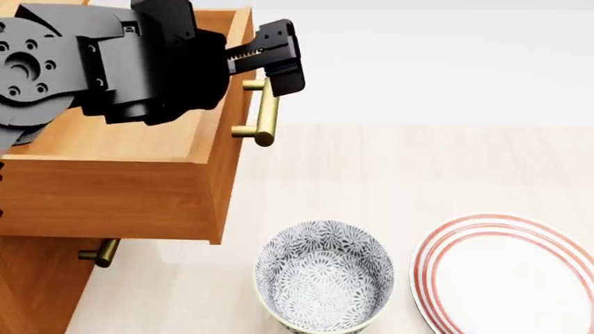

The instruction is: Open the top drawer of the cabinet.

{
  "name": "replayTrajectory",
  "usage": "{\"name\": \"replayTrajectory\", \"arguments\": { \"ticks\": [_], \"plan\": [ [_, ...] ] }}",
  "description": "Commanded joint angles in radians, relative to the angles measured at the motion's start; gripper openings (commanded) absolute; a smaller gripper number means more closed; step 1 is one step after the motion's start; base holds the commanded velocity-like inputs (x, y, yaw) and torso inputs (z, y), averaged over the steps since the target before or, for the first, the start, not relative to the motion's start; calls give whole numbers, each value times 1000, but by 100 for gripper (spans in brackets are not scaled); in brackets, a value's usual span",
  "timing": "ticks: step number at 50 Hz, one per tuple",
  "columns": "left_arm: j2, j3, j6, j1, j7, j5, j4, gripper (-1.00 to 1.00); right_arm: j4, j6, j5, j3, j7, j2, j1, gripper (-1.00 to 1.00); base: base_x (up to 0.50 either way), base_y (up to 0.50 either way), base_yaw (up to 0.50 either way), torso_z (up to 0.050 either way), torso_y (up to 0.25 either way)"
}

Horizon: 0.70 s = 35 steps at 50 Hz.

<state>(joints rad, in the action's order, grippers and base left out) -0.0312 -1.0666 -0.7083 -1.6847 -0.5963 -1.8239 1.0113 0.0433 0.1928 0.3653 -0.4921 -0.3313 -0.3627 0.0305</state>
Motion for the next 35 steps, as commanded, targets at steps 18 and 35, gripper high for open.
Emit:
{"name": "replayTrajectory", "arguments": {
  "ticks": [18,35],
  "plan": [
    [10,-215,180,-45,9,-307,-268,100,-9,-6,-12,14,22,12,-1,100,0,0,0,0,1],
    [-196,-271,333,-27,-165,-82,-734,100,-3,-11,-15,11,14,12,5,100,0,0,0,1,1]
  ]
}}
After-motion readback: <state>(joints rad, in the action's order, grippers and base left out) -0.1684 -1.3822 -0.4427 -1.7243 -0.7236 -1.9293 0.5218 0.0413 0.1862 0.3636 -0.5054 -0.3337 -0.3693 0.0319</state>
